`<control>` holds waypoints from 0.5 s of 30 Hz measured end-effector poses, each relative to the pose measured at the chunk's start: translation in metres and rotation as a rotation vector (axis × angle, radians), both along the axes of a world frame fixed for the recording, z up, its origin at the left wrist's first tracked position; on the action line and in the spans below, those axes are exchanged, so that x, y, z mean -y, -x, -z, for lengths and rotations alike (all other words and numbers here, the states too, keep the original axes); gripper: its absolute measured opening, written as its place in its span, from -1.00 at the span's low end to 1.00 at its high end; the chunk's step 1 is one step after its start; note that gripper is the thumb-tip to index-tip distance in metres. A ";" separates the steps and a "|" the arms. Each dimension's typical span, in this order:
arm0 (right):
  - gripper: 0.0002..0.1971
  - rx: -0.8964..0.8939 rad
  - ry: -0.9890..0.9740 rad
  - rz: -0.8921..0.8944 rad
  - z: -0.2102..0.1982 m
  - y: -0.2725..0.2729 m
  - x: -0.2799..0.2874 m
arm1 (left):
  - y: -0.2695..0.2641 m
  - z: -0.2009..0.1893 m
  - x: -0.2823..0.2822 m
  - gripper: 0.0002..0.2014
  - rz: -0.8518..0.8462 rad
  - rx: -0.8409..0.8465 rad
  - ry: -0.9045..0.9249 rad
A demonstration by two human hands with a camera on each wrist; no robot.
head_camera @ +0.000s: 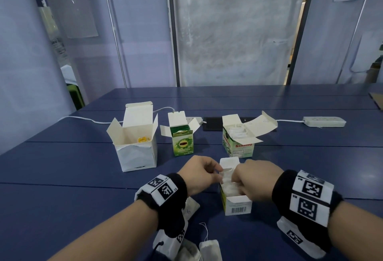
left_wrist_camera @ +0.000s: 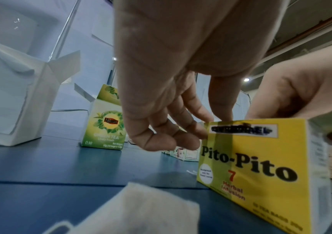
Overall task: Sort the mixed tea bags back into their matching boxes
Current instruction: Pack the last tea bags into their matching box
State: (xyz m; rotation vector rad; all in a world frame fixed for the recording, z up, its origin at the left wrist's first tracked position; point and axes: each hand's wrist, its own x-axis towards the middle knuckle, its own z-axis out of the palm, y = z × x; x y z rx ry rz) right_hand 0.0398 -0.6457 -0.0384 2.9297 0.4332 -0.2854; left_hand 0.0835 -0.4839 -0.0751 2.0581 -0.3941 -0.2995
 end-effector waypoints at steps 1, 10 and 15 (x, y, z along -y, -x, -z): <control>-0.81 0.045 -0.044 0.027 0.001 0.000 0.002 | -0.001 0.000 0.000 -0.90 0.001 -0.002 -0.004; -0.73 0.105 -0.296 0.095 0.003 -0.002 0.017 | -0.001 -0.001 0.002 -0.86 0.000 0.012 -0.012; -0.69 0.143 -0.395 0.152 -0.006 -0.009 0.025 | -0.002 0.000 0.002 -0.85 -0.026 0.027 -0.014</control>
